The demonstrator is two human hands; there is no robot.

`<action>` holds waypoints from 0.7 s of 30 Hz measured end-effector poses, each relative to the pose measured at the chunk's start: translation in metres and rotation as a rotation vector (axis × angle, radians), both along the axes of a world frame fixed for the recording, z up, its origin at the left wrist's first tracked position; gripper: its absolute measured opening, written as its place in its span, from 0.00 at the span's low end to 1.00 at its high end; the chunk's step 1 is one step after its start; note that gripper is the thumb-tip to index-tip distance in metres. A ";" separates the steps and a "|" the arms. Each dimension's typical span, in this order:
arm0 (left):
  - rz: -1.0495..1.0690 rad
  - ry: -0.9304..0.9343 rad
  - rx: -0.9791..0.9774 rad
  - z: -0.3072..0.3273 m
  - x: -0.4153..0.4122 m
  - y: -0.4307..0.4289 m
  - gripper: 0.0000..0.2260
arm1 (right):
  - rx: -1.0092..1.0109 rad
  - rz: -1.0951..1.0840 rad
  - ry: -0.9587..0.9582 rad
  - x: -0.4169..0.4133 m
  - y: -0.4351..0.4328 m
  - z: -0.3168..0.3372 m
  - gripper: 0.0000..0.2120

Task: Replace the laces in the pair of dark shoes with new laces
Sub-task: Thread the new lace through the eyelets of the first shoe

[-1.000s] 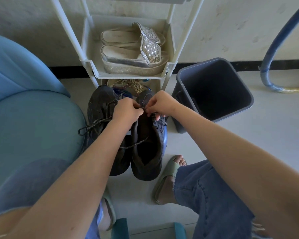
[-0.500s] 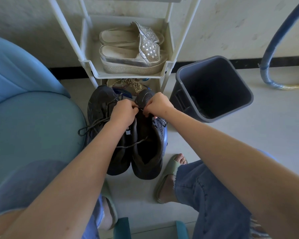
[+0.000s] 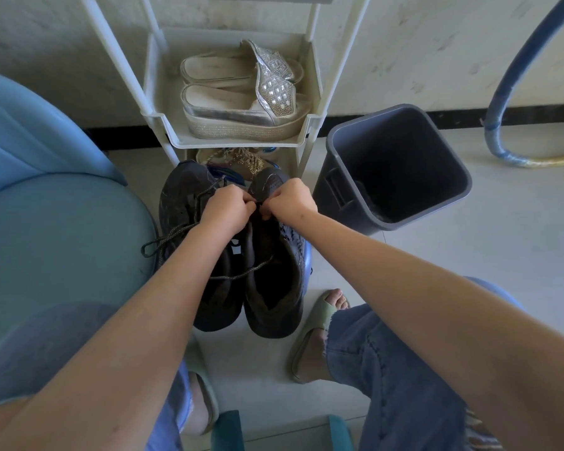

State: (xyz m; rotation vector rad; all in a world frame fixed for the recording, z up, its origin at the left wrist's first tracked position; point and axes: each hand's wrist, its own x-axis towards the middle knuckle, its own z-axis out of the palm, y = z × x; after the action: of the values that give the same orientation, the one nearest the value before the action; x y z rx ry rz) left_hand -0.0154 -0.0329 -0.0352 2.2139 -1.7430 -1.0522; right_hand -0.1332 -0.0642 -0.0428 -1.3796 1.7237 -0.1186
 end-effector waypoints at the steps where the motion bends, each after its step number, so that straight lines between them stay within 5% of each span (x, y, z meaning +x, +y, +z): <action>1: -0.011 -0.004 0.011 0.001 0.000 0.000 0.12 | 0.010 -0.034 -0.024 0.000 0.002 -0.002 0.10; 9: 0.098 -0.095 -0.154 -0.008 -0.002 0.001 0.14 | -0.079 -0.111 -0.065 0.006 0.011 -0.008 0.01; 19: 0.311 0.071 -0.221 -0.019 -0.014 -0.007 0.06 | -0.167 0.313 0.045 0.000 -0.006 0.009 0.10; 21: 0.452 0.237 -0.257 -0.016 -0.011 -0.009 0.06 | -0.220 0.377 0.061 -0.001 -0.009 0.008 0.13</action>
State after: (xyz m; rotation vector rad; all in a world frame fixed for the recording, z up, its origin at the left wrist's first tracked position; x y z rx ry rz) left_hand -0.0268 -0.0421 -0.0515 2.0793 -1.1333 -0.8813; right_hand -0.1346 -0.0733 -0.0344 -1.8646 1.5018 -0.0568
